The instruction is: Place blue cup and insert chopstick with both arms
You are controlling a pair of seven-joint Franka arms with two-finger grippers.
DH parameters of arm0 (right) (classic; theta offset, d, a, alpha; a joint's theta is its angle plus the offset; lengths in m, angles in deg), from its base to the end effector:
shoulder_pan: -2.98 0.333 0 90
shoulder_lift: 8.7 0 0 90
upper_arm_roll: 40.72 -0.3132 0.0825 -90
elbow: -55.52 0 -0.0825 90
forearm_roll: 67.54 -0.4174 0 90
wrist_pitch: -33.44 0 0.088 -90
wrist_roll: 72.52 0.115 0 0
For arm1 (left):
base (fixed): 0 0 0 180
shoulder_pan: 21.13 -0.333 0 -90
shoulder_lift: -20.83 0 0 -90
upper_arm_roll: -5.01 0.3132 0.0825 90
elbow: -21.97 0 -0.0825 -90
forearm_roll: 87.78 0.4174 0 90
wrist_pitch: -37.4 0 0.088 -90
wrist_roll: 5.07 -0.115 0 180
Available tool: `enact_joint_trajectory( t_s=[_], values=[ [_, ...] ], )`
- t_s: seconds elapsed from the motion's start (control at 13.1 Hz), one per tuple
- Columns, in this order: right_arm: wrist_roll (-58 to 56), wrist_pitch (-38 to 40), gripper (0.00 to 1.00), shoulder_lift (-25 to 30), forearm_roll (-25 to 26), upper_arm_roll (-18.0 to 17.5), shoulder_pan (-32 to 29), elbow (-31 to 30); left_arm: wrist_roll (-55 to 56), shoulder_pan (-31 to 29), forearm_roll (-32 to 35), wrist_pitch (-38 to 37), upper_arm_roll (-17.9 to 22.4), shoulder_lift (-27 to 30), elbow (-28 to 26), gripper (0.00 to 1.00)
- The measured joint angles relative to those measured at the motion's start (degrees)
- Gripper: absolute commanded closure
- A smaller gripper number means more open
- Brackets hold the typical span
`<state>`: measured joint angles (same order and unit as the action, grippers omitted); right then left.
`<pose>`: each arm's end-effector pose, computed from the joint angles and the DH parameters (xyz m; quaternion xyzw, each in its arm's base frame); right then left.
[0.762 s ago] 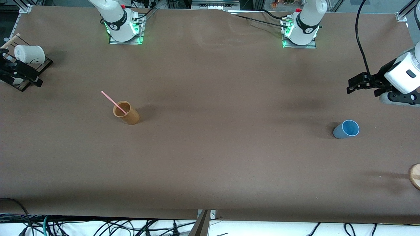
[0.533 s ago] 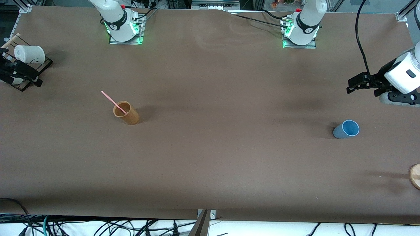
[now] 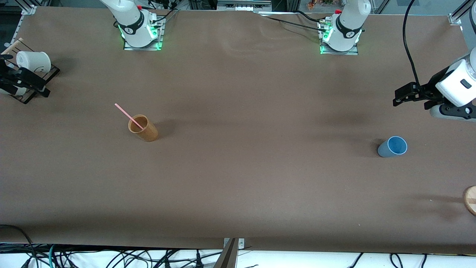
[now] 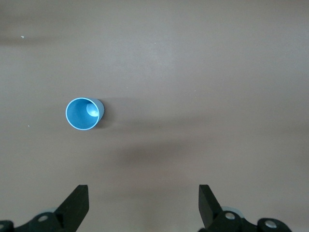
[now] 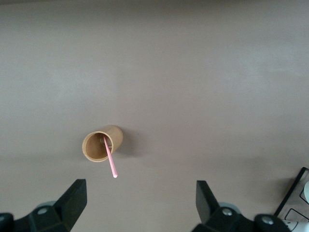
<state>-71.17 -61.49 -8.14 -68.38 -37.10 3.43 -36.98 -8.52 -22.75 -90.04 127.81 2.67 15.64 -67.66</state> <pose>0.5924 -0.0314 0.6051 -0.9988 0.0399 -0.0262 0.0072 0.6121 -0.0113 0.5633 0.9984 -0.0354 -0.0379 0.0225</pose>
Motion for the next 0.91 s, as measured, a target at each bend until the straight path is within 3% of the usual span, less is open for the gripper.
enact_joint_trajectory(
  t_s=[0.91],
  values=[
    [-0.03,0.84,0.0,0.09,0.0,-0.57,0.01,-0.44,0.0,-1.63,0.0,0.49,0.18,-1.73,0.4,0.0]
  ],
)
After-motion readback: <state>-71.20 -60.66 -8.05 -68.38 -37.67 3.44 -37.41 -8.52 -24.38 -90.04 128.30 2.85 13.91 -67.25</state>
